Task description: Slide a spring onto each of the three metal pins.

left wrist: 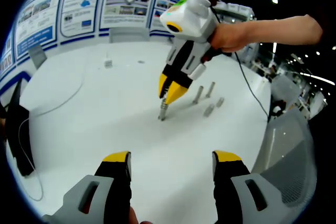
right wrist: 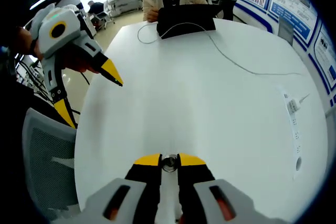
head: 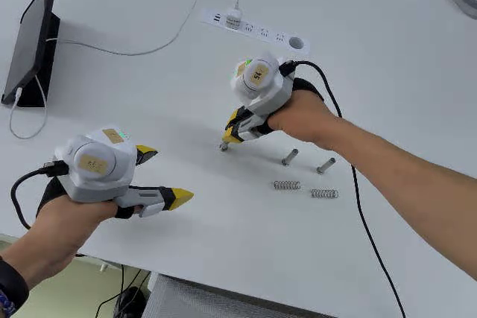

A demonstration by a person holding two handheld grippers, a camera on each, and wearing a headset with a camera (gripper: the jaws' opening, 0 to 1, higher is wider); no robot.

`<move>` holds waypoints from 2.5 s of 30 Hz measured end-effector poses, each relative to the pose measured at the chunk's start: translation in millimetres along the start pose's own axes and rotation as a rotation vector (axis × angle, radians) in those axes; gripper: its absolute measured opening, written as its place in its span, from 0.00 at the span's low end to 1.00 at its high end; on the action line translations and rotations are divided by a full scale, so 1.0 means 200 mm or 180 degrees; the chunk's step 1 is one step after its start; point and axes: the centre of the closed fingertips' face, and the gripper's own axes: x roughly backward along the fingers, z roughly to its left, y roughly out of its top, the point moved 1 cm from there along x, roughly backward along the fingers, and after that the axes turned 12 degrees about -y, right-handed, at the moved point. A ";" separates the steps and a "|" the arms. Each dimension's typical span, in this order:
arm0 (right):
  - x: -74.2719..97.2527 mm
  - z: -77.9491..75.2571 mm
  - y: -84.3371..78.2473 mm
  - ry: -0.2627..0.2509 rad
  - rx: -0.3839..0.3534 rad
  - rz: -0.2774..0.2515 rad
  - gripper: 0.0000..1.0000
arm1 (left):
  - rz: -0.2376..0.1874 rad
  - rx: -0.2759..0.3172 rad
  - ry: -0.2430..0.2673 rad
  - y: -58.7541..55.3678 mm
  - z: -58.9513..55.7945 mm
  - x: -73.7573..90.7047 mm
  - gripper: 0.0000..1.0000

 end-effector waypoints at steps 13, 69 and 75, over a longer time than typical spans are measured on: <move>-0.05 0.01 -0.03 0.0029 0.0023 0.0045 0.13 | 0.0016 0.0022 0.0001 -0.02 0.00 0.00 0.63; -0.01 0.03 -0.13 -0.0072 -0.0375 -0.0220 0.36 | -0.0039 0.0003 0.0005 0.01 -0.02 -0.01 0.63; 0.06 0.02 -0.09 -0.0191 -0.0599 -0.0490 0.36 | -0.0064 0.0006 0.0025 0.03 -0.04 0.00 0.63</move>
